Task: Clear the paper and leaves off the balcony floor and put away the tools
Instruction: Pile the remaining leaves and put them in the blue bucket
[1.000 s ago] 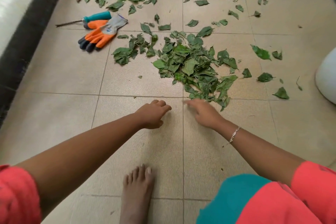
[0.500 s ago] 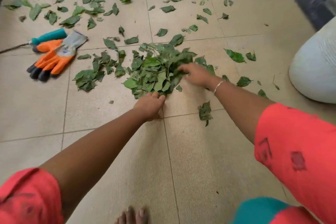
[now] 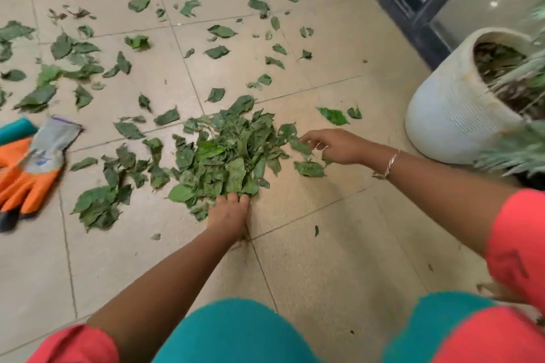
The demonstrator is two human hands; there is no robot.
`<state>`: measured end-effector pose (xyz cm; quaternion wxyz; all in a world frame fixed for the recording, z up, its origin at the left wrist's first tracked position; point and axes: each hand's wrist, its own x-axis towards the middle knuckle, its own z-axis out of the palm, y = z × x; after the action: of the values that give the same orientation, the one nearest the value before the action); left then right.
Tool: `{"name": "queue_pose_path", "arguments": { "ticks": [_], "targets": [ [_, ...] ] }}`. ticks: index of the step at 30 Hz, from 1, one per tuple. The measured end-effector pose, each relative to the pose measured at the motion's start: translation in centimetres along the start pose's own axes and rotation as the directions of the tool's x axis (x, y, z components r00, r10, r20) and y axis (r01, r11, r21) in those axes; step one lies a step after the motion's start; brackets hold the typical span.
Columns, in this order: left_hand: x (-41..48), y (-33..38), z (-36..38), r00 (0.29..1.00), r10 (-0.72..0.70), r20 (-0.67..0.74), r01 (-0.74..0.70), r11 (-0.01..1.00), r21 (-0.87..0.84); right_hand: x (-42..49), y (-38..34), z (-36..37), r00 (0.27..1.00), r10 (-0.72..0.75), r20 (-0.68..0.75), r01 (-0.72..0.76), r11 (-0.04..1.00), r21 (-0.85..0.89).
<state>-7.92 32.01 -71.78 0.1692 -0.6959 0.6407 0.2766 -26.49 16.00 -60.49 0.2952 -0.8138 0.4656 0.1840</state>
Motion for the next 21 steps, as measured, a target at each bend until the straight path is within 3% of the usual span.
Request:
{"name": "queue_pose_path", "arguments": {
  "ticks": [3,7,10,14,16,18,19,20,21],
  "targets": [
    [-0.2,-0.1,-0.5,0.998,0.010,0.054,-0.008,0.999,-0.039,-1.8,-0.5,-2.7,0.981,-0.009,0.193,0.053,0.974,-0.221],
    [-0.5,0.0,-1.4,0.996,0.029,0.090,-0.028,1.000,-0.009,-7.4,0.7,-2.7,0.921,0.046,0.386,0.107,0.925,-0.364],
    [0.2,-0.6,-2.8,0.974,0.149,0.172,-0.151,0.989,0.000,-9.9,2.7,0.4,0.865,0.093,0.493,0.114,0.921,-0.373],
    [1.7,-2.7,-6.7,0.933,0.271,0.238,-0.259,0.963,-0.080,-8.0,3.2,6.7,0.858,0.040,0.512,0.116,0.956,-0.268],
    [2.6,-3.5,-8.8,0.948,0.276,0.160,-0.275,0.961,-0.025,-5.9,3.2,9.0,0.920,-0.020,0.392,0.073,0.990,-0.119],
    [3.4,-3.9,-10.2,0.950,0.289,0.114,-0.297,0.953,0.058,-3.7,3.7,9.6,0.998,0.052,0.046,-0.059,0.982,0.181],
    [3.6,-4.0,-10.7,0.946,0.304,0.116,-0.316,0.942,0.110,-2.9,4.2,9.6,0.968,0.196,-0.156,-0.132,0.928,0.347],
    [3.8,-4.0,-11.0,0.940,0.314,0.131,-0.333,0.928,0.164,-2.4,5.0,9.5,0.872,0.384,-0.304,-0.208,0.852,0.480],
    [3.9,-3.9,-11.3,0.935,0.322,0.151,-0.349,0.912,0.216,-2.1,5.9,9.3,0.744,0.563,-0.360,-0.295,0.759,0.580]
  ]
}}
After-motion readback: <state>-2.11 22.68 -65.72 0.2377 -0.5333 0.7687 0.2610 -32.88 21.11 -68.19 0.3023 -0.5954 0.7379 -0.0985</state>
